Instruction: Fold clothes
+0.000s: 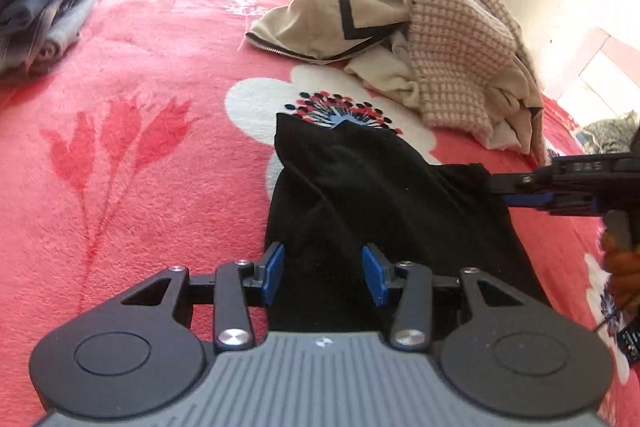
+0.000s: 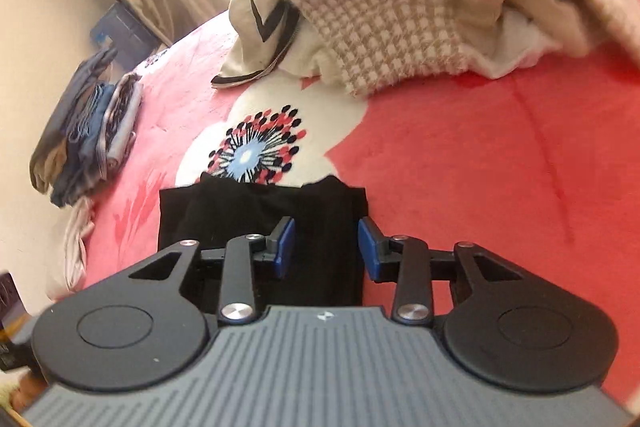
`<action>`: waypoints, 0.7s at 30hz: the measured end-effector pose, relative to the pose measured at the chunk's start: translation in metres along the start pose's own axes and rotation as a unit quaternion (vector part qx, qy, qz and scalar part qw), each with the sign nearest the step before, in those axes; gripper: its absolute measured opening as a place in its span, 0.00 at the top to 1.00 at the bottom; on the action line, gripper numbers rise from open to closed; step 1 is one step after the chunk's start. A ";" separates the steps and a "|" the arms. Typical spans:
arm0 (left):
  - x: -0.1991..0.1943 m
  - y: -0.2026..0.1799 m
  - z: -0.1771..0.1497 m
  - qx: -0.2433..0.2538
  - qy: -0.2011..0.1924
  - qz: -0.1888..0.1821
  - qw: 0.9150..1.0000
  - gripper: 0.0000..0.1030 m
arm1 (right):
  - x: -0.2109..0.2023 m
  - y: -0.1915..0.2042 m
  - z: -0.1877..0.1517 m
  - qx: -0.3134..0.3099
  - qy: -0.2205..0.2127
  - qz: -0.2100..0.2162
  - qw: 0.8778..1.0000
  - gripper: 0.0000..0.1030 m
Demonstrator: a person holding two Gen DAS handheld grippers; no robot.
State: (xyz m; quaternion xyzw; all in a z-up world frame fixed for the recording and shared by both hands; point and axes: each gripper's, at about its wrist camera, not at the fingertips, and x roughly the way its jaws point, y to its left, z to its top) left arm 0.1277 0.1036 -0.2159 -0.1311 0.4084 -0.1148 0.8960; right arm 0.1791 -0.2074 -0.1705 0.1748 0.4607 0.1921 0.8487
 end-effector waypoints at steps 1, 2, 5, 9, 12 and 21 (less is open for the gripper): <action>0.000 0.000 -0.002 0.005 -0.004 -0.003 1.000 0.56 | 0.006 -0.002 0.000 -0.003 0.003 0.004 1.000 0.67; 0.000 0.001 -0.004 0.012 -0.009 -0.005 1.000 0.56 | 0.011 -0.002 0.000 -0.007 0.005 0.009 1.000 0.70; 0.001 0.002 -0.007 0.022 -0.018 -0.013 1.000 0.55 | 0.014 -0.004 -0.004 -0.027 -0.014 0.022 0.999 0.95; -0.004 0.011 -0.008 0.004 -0.026 -0.024 0.999 0.55 | 0.012 -0.026 -0.011 0.010 -0.052 0.011 0.999 0.95; -0.007 0.020 -0.004 -0.017 -0.040 -0.020 0.999 0.55 | 0.012 -0.034 -0.018 0.029 -0.059 0.009 0.998 0.93; 0.014 0.021 0.017 0.002 -0.053 0.017 0.998 0.55 | -0.020 0.001 -0.002 -0.068 -0.126 -0.018 0.990 0.83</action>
